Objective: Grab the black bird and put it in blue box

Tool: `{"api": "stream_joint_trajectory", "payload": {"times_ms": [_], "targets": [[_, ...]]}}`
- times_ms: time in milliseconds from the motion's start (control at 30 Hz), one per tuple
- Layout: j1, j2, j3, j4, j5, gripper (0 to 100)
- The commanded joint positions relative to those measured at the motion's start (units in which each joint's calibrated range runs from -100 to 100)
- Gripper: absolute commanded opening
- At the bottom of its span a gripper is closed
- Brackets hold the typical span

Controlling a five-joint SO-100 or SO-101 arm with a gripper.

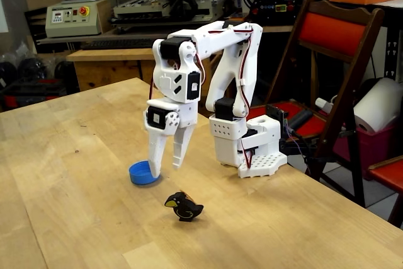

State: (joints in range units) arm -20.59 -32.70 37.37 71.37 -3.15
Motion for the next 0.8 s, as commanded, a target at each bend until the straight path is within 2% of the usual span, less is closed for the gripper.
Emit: {"api": "stream_joint_trajectory", "payload": {"times_ms": [0,300,767], "targets": [[-0.7,-0.1,-1.3,-0.4,-0.1,20],[-4.2,-0.2,-1.3,0.2,-0.3,33],[-5.6,-0.1,-0.4,0.3,-0.3,34]]}}
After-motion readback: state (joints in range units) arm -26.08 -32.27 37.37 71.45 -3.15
